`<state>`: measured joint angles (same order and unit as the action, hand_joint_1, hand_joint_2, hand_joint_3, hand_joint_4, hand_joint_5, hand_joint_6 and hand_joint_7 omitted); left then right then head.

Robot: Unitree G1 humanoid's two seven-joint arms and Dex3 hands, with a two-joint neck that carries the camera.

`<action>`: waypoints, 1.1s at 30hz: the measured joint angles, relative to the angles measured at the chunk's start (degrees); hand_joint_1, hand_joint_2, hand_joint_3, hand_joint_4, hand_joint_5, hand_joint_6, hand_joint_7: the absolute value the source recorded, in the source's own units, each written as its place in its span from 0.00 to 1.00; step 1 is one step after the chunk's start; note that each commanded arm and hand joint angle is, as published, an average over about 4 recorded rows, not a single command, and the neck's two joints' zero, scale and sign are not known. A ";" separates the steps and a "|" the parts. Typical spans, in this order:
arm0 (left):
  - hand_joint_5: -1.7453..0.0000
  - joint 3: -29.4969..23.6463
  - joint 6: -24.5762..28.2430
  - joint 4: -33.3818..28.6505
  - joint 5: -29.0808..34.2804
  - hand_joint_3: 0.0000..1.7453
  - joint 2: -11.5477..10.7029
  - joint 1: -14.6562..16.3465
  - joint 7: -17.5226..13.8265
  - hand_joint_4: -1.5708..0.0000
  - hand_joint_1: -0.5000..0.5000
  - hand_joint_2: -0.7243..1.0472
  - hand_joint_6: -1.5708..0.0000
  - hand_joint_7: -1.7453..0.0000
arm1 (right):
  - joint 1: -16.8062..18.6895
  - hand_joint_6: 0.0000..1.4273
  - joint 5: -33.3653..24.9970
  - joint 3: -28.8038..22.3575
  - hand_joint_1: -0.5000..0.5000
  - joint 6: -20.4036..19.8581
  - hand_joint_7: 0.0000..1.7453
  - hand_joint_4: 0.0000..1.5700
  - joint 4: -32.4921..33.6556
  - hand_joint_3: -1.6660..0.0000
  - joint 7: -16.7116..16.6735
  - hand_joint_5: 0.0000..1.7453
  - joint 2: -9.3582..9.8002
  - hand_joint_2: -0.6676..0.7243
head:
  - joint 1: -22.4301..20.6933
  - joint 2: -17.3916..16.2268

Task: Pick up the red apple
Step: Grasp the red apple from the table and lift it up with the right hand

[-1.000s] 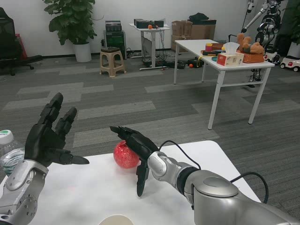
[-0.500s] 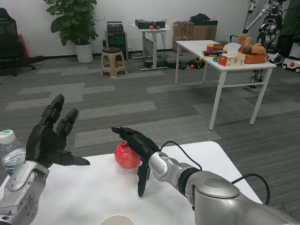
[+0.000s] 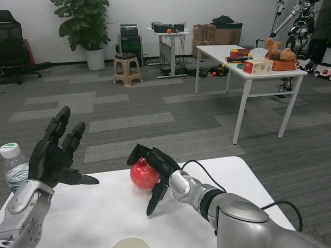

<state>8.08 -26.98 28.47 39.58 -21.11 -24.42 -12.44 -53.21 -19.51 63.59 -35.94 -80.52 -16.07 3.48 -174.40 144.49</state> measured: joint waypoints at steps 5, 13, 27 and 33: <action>0.87 -0.46 0.00 -0.14 0.00 0.00 0.00 0.17 0.00 1.00 0.00 0.40 1.00 1.00 | 1.89 0.48 -0.03 -3.38 0.10 -0.98 0.96 0.09 0.86 0.93 1.18 0.75 1.11 0.38 | -0.25 0.05; 0.88 -0.47 0.00 -0.26 0.26 0.00 0.00 0.23 0.00 1.00 0.00 0.40 1.00 1.00 | 4.96 0.52 -0.13 -7.93 0.17 -2.18 0.96 0.10 3.84 0.86 2.89 0.86 2.93 0.32 | -0.78 -0.05; 0.87 -0.86 0.00 -0.58 0.28 0.00 0.16 0.59 0.01 1.00 0.00 0.40 1.00 1.00 | 14.78 0.44 0.27 -15.87 0.21 -2.95 0.96 0.08 18.85 0.76 6.07 0.89 9.97 0.24 | -2.44 -0.07; 0.88 -0.97 0.00 -0.73 0.22 0.00 0.35 0.66 0.01 1.00 0.00 0.40 1.00 1.00 | 19.98 0.33 2.22 -19.92 0.17 -3.16 0.96 0.02 26.09 0.63 8.82 0.87 13.21 0.17 | -2.59 -0.12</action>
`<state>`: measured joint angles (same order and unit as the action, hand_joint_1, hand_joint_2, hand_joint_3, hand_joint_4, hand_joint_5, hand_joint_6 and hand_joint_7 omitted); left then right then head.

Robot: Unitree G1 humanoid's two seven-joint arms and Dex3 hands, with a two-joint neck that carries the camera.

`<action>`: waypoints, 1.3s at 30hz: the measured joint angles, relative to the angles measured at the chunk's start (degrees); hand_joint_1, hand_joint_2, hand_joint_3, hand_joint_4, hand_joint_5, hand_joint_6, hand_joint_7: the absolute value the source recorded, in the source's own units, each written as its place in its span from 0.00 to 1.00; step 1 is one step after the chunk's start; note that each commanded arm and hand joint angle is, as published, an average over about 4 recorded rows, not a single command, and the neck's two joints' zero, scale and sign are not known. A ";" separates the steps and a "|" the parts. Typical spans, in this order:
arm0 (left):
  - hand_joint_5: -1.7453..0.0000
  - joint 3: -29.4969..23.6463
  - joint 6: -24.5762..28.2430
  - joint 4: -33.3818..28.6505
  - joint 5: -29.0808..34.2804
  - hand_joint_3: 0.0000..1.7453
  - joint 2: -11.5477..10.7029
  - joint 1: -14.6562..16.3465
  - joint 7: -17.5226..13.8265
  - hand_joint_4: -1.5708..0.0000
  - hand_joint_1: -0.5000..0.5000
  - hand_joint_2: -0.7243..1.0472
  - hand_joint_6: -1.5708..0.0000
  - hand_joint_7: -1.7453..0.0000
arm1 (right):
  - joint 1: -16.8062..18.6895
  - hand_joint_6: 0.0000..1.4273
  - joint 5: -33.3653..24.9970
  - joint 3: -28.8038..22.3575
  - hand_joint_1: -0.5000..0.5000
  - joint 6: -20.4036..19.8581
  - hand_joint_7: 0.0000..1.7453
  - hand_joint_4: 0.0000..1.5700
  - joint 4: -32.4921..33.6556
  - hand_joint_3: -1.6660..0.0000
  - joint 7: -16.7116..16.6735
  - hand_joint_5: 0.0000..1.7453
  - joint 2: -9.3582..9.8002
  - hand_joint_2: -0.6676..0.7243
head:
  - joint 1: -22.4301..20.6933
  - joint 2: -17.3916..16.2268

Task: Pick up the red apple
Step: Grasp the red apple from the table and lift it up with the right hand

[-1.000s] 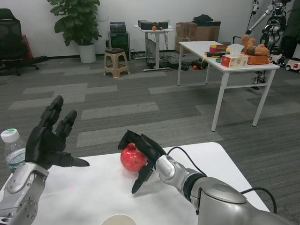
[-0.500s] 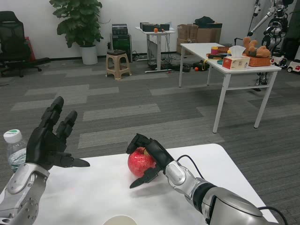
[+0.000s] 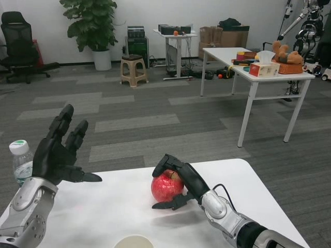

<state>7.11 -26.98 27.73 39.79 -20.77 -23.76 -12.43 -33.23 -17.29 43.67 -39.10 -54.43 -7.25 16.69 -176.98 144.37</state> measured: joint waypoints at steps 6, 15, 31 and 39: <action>0.88 -0.20 0.00 0.00 -0.11 0.00 0.15 0.01 0.00 1.00 0.00 0.40 1.00 1.00 | 2.38 0.20 2.53 -4.01 0.15 0.00 0.97 0.00 1.70 0.52 2.68 0.76 0.50 0.14 | 0.28 -0.04; 0.88 -0.20 0.00 0.00 -0.18 0.00 0.28 0.01 0.00 1.00 0.00 0.40 1.00 1.00 | 2.23 0.06 2.92 -4.41 0.12 0.51 0.95 0.00 1.72 0.43 5.23 0.51 0.93 0.09 | 0.01 -0.18; 0.88 -0.21 0.00 -0.01 -0.24 0.00 0.31 0.01 0.00 1.00 0.00 0.40 1.00 1.00 | 1.49 0.00 5.57 -4.63 0.08 2.57 0.70 0.00 1.30 0.49 6.80 0.39 1.02 0.14 | -0.18 -0.34; 0.87 -0.37 0.00 -0.64 -0.24 0.00 0.31 0.06 0.00 1.00 0.00 0.40 1.00 1.00 | 2.02 0.00 6.69 -4.62 0.08 5.00 0.49 0.00 1.35 0.52 8.19 0.33 0.98 0.18 | -0.29 -0.42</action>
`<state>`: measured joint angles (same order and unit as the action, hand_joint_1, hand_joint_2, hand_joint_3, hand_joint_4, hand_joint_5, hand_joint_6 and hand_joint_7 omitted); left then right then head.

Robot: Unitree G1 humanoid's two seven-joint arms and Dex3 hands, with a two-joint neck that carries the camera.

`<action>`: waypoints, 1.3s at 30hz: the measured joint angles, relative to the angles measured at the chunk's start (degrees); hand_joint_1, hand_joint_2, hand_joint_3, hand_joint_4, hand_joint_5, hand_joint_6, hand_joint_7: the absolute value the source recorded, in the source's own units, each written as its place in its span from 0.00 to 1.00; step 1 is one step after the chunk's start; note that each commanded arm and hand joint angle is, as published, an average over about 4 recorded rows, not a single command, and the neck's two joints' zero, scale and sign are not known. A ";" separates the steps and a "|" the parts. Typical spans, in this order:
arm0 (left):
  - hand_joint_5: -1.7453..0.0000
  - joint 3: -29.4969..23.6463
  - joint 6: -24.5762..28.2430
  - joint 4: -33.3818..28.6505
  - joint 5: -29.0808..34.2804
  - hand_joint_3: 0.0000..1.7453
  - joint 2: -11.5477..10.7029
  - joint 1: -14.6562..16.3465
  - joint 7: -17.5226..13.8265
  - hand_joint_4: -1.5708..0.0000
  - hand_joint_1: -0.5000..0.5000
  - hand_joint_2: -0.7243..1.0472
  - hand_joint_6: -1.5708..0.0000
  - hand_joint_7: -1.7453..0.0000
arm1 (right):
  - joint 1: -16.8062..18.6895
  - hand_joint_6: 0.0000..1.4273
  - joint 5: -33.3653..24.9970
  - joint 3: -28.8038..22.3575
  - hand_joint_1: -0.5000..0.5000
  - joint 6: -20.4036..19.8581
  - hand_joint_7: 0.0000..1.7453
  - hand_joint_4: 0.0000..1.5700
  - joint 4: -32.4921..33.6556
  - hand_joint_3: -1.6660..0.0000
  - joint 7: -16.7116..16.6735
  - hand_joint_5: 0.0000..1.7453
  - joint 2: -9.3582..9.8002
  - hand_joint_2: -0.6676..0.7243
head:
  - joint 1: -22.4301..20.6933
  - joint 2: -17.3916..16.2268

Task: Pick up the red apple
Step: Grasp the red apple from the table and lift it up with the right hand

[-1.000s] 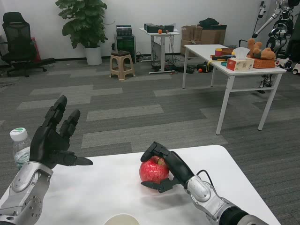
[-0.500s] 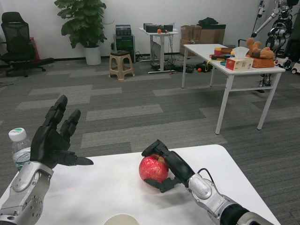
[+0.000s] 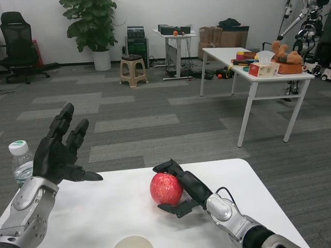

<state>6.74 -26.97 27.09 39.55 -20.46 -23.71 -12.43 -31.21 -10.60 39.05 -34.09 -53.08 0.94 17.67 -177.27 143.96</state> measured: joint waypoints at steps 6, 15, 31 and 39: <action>0.88 -0.12 0.00 -0.23 0.00 0.00 0.04 0.17 0.00 1.00 0.00 0.40 1.00 1.00 | 0.48 0.00 2.35 0.04 0.08 1.44 0.44 0.00 -0.17 0.57 1.22 0.28 0.01 0.18 | -0.02 -0.07; 0.88 -0.12 0.00 -0.26 0.00 0.00 0.05 0.76 -0.01 1.00 0.00 0.40 1.00 1.00 | 0.59 0.01 2.47 -0.03 0.10 1.47 0.62 0.00 -0.23 0.45 1.39 0.50 0.02 0.15 | -0.07 0.02; 0.88 -0.33 -0.01 -0.42 0.01 0.00 0.06 0.86 -0.01 1.00 0.00 0.40 1.00 1.00 | 4.03 0.58 0.01 -6.90 0.53 -2.16 0.96 0.31 -1.34 0.52 -2.01 0.89 -0.89 0.18 | -0.16 0.14; 0.88 -0.42 -0.04 -0.47 0.04 0.00 0.08 0.94 -0.01 1.00 0.00 0.40 1.00 1.00 | 9.62 0.59 -2.80 -11.04 0.54 -2.54 0.96 0.31 7.10 0.52 -1.92 0.93 -0.02 0.18 | 1.32 1.06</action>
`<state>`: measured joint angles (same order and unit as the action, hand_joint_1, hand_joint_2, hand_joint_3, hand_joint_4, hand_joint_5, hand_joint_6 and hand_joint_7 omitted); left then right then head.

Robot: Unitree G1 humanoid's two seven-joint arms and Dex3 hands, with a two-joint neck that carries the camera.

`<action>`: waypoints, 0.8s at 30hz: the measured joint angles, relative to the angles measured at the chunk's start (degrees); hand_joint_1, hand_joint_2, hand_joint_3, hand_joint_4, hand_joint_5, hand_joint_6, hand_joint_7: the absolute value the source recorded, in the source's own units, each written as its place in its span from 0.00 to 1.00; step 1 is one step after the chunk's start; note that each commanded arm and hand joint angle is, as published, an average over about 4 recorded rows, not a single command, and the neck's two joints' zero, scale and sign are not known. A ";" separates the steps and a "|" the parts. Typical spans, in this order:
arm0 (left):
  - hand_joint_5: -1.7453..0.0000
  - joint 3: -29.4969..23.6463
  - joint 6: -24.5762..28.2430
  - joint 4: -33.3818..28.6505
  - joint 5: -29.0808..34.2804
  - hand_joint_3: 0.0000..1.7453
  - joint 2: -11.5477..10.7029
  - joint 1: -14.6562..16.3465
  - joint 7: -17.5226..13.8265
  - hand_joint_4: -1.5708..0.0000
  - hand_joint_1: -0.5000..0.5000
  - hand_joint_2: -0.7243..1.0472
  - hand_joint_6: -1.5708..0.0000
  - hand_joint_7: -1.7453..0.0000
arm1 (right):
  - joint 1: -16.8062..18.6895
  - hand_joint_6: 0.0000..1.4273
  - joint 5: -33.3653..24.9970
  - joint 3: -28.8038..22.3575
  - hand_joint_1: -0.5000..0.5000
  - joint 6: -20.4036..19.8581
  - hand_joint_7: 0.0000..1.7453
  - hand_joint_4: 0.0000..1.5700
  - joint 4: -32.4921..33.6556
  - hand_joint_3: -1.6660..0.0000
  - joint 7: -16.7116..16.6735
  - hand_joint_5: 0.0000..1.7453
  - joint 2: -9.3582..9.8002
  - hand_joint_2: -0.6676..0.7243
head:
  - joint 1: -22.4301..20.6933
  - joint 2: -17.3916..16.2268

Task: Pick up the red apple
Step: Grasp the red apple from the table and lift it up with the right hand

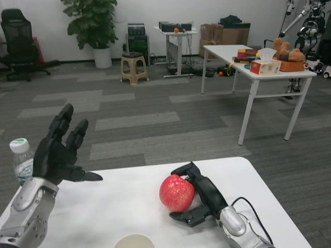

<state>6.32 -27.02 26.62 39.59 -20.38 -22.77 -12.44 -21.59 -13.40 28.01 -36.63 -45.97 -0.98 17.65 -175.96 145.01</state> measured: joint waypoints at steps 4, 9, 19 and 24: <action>0.88 0.03 -0.01 0.01 0.08 0.00 0.02 -0.01 0.00 1.00 0.00 0.40 1.00 1.00 | 1.72 0.58 0.19 -3.38 0.54 0.90 0.96 0.31 4.09 0.52 0.12 0.93 0.68 0.18 | 1.04 0.82; 0.88 0.22 -0.03 0.04 0.23 0.00 0.03 0.00 0.00 1.00 0.00 0.40 1.00 1.00 | 2.55 0.58 0.26 -9.98 0.58 1.30 0.97 0.31 10.73 0.54 0.02 0.94 1.31 0.18 | 1.16 0.90; 0.88 0.48 -0.03 0.29 0.31 0.00 0.02 -0.01 -0.02 1.00 0.00 0.40 1.00 1.00 | 2.70 0.56 0.32 -16.27 0.58 1.42 0.98 0.30 16.18 0.52 -0.63 0.94 3.21 0.18 | 1.16 0.90; 0.88 0.67 -0.03 0.33 0.32 0.00 0.02 -0.01 -0.02 1.00 0.00 0.40 1.00 1.00 | 2.70 0.56 0.32 -16.89 0.58 1.42 0.97 0.29 17.56 0.57 -0.97 0.94 3.82 0.18 | 1.16 0.90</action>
<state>6.99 -27.05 26.95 39.91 -20.36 -22.78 -12.46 -18.89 -13.08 11.12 -35.22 -28.41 -1.95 21.47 -174.80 145.92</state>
